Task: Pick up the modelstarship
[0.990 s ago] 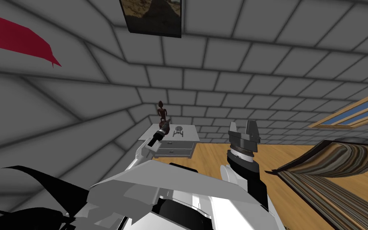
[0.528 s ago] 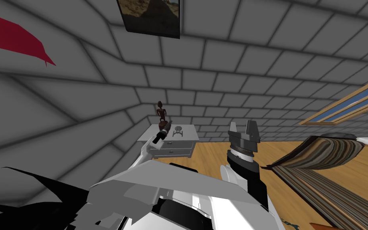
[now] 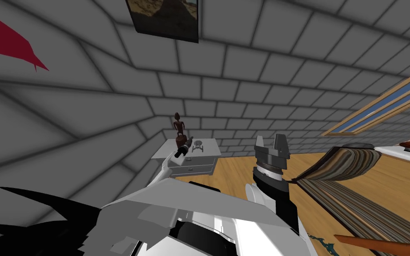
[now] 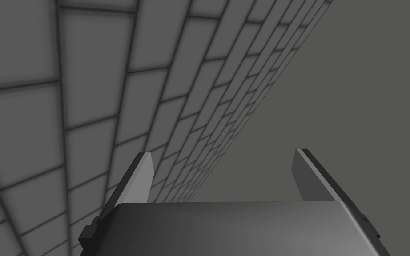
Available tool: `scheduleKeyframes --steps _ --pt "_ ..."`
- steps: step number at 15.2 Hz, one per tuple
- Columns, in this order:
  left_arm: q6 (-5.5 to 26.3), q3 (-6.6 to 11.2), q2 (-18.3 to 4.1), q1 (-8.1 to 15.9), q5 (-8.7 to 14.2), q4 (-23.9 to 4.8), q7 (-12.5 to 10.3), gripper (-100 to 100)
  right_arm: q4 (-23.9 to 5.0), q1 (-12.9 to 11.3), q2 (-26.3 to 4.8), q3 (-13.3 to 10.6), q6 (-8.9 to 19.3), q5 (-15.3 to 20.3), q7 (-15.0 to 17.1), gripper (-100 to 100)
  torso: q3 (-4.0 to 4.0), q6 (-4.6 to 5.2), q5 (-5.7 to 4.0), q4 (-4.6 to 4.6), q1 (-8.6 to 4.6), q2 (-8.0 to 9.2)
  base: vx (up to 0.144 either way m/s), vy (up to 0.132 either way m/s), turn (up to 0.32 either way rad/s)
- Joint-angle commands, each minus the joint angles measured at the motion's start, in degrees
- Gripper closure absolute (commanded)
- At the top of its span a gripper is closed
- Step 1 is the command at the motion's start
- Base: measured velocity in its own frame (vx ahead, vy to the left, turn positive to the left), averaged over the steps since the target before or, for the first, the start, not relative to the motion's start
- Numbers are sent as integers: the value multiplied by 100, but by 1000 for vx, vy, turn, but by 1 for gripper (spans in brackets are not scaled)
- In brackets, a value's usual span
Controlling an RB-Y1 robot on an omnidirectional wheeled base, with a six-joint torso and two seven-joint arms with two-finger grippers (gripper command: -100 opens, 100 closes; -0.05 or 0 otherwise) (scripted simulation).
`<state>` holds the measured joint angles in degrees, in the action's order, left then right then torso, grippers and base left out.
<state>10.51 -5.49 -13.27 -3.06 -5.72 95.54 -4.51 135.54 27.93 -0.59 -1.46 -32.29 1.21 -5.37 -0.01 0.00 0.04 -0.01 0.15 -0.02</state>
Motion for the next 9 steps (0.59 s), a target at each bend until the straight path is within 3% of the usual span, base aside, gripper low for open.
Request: scheduleKeyframes --steps 1,9 --pt "162 -19 53 98 7 -158 -5 -100 0 0 0 0 0 0 0 0 0 0 0 0 0 0 3 30 -56" --pt "1010 -133 391 447 71 -819 -31 -100 0 0 0 0 0 0 0 0 -4 0 1 -1 3 -6 11 36 -76"
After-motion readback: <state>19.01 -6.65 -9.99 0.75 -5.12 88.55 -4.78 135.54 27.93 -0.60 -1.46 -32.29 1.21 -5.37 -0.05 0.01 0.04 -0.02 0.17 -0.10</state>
